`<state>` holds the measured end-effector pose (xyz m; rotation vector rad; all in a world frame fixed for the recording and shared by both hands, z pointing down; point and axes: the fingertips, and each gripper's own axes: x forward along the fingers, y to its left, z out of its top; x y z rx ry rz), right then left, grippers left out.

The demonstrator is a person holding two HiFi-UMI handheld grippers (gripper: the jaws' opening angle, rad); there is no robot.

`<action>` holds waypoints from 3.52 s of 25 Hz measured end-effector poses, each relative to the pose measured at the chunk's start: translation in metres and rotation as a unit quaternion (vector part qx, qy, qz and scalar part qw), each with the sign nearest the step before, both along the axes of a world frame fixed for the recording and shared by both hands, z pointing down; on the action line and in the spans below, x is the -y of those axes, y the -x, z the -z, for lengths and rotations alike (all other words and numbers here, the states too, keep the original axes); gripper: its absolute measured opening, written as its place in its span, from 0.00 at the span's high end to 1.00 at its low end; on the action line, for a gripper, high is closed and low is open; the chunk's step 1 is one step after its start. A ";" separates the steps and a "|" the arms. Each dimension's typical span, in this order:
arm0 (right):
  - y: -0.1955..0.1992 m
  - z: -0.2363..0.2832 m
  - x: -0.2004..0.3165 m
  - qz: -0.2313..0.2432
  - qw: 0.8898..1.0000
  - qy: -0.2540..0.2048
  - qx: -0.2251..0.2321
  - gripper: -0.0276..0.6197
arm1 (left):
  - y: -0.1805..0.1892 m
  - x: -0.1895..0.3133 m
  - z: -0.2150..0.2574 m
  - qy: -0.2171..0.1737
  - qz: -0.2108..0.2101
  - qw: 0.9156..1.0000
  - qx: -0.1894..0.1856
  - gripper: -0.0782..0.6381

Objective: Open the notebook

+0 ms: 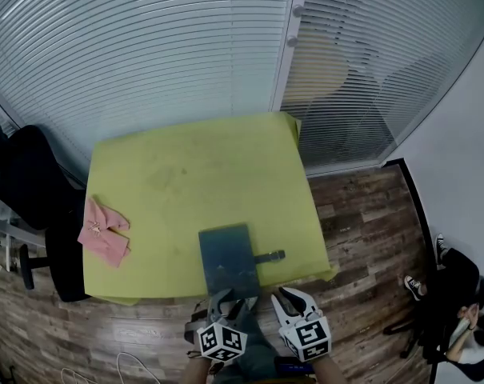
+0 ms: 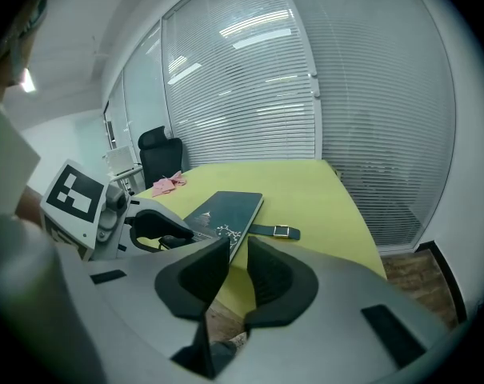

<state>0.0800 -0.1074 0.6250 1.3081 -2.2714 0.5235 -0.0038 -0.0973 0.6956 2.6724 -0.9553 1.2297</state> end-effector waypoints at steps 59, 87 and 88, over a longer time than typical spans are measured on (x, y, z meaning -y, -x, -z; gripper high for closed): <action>-0.008 0.045 -0.016 -0.010 0.999 -0.046 0.011 0.85 | 0.004 -0.009 0.031 -0.034 0.009 0.999 -0.006 0.77; 0.014 0.067 -0.034 0.008 0.997 -0.072 0.008 0.85 | 0.031 -0.011 0.065 -0.074 0.042 0.996 -0.023 0.78; 0.015 0.068 -0.034 0.009 0.997 -0.072 0.008 0.85 | 0.032 -0.011 0.066 -0.076 0.044 0.996 -0.023 0.79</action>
